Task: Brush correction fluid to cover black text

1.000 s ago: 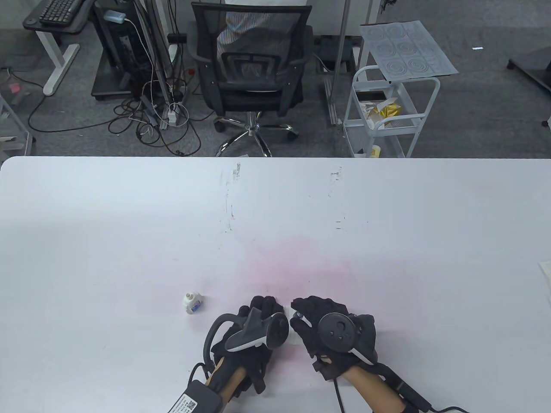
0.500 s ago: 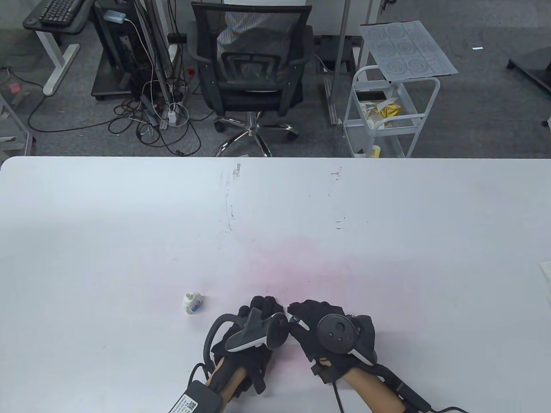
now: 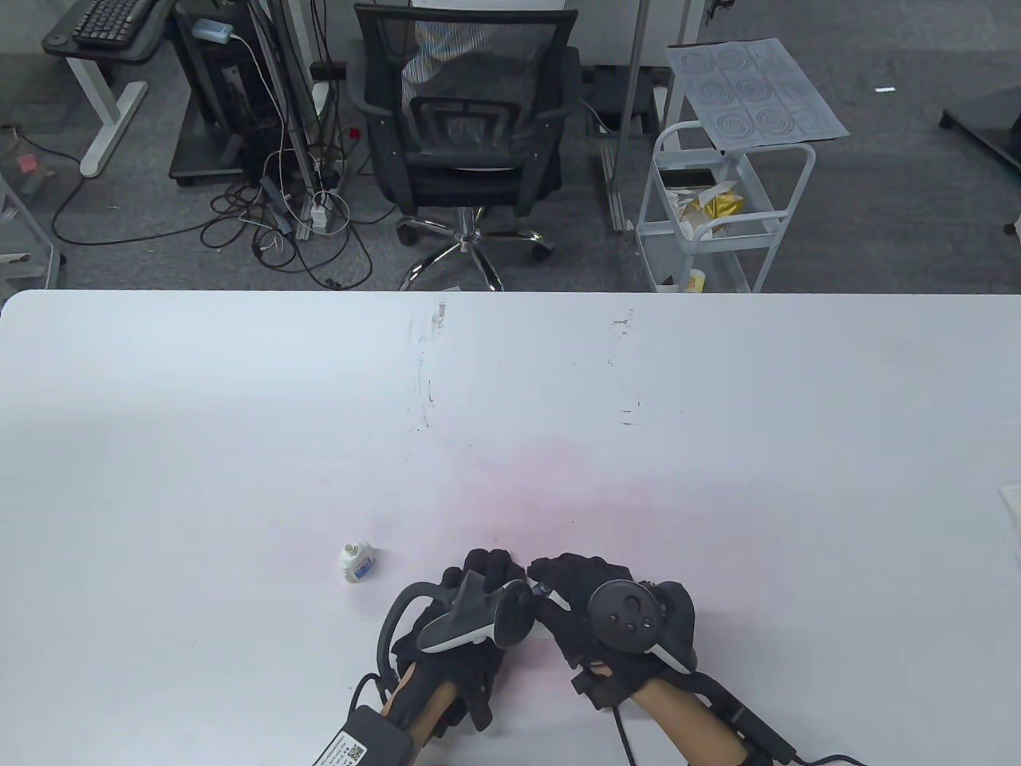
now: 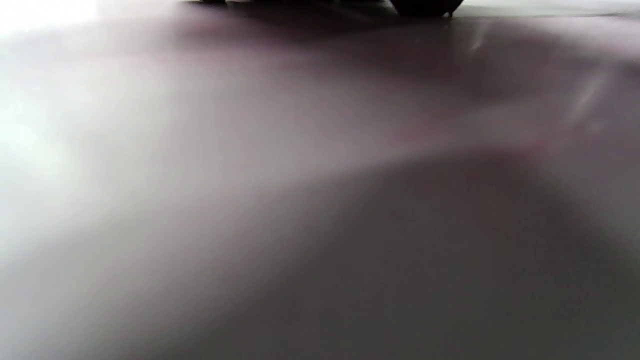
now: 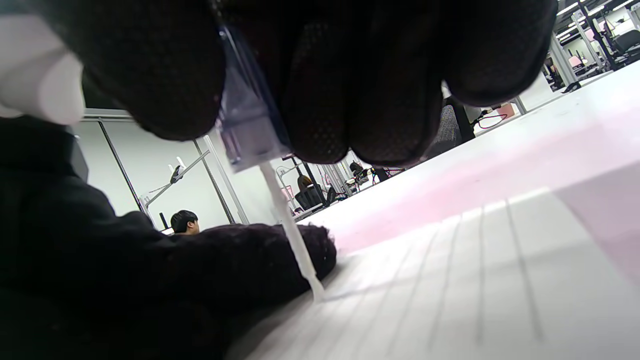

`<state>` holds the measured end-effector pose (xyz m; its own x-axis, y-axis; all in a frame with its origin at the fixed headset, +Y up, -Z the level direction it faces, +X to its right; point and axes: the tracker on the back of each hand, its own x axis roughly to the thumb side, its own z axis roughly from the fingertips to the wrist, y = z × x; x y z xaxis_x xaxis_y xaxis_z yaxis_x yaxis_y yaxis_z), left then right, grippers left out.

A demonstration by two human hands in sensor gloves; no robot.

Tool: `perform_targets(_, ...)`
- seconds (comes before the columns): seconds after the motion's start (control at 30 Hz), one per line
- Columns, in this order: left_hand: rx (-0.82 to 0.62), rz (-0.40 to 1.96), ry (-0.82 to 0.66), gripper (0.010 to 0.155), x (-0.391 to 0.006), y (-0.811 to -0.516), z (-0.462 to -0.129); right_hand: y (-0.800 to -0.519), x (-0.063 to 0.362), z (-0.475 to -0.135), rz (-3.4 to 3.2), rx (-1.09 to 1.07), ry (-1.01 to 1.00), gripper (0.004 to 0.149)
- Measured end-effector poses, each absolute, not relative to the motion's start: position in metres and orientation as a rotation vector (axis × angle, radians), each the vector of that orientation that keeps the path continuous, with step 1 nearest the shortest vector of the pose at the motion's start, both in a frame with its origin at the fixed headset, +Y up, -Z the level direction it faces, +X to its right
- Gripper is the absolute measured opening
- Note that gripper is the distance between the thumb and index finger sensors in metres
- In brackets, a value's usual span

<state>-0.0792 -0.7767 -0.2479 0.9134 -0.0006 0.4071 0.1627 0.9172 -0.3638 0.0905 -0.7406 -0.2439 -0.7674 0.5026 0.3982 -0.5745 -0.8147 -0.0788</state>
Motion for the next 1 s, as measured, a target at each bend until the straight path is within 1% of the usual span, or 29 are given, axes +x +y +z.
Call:
perform_targets(0.23, -0.404, -0.087, -0.413, 0.065, -0.0792, -0.7767, -0.2479, -0.74, 0.0937, -0.2443, 2.566, 0.44, -0.286, 0.049)
perform_targets(0.5, -0.404, -0.087, -0.413, 0.065, -0.0792, -0.7767, -0.2479, -0.7378, 0.0947, -0.2431, 2.532, 0.447, -0.339, 0.049)
perform_targets(0.67, -0.404, -0.087, -0.413, 0.065, -0.0792, -0.7767, -0.2479, -0.7407, 0.0905, -0.2445, 2.486, 0.485, -0.291, 0.049)
perform_targets(0.8, -0.404, -0.087, -0.413, 0.065, -0.0792, -0.7767, -0.2479, -0.7421, 0.0927, -0.2464, 2.536, 0.443, -0.273, 0.049)
perform_targets(1.0, -0.404, -0.087, -0.413, 0.065, -0.0792, -0.7767, -0.2479, -0.7397, 0.0976, -0.2456, 2.52, 0.418, -0.311, 0.049)
